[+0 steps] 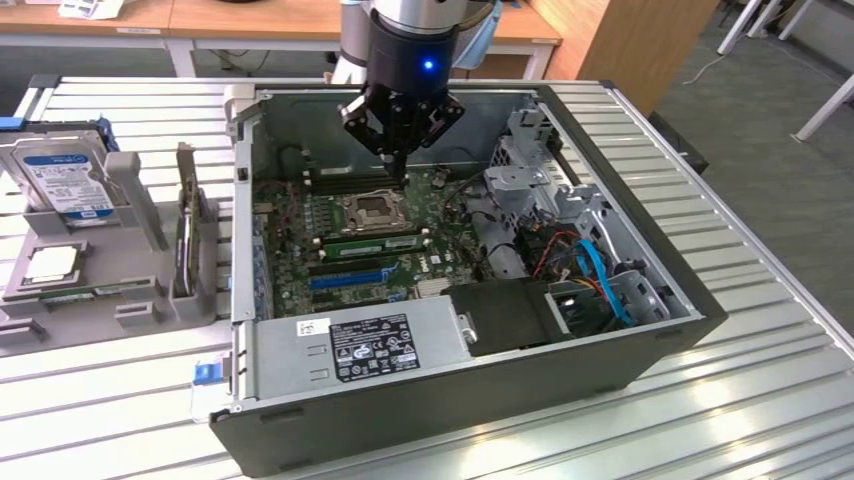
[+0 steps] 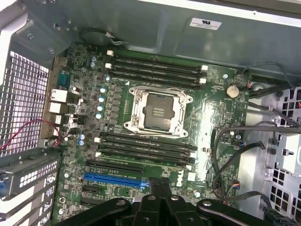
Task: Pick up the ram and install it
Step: 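Press down the ram until it locks into place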
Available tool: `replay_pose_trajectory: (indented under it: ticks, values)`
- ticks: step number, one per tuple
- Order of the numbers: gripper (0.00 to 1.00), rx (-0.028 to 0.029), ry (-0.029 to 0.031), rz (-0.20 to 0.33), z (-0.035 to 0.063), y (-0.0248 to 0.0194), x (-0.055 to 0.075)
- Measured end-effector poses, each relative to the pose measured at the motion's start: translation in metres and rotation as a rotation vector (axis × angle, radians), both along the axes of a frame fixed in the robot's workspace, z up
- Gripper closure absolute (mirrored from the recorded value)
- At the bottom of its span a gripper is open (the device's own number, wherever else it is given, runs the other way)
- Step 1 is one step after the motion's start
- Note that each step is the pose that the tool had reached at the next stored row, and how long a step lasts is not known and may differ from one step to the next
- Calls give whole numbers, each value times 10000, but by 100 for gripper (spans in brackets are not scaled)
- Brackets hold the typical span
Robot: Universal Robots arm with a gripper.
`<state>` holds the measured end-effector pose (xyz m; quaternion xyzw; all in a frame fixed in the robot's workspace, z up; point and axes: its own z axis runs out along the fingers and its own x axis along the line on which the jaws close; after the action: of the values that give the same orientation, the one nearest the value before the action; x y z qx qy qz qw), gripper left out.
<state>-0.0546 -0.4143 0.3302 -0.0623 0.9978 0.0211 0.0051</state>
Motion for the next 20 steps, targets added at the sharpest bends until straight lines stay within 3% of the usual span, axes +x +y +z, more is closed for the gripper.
replay_pose_trajectory:
  ticks: [13,18,20]
  values:
    - [90,0,1,-1204,-6,0,0]
    - [90,0,3,-1250,-7,0,0]
    - [90,-1,82,-1249,-9,0,11]
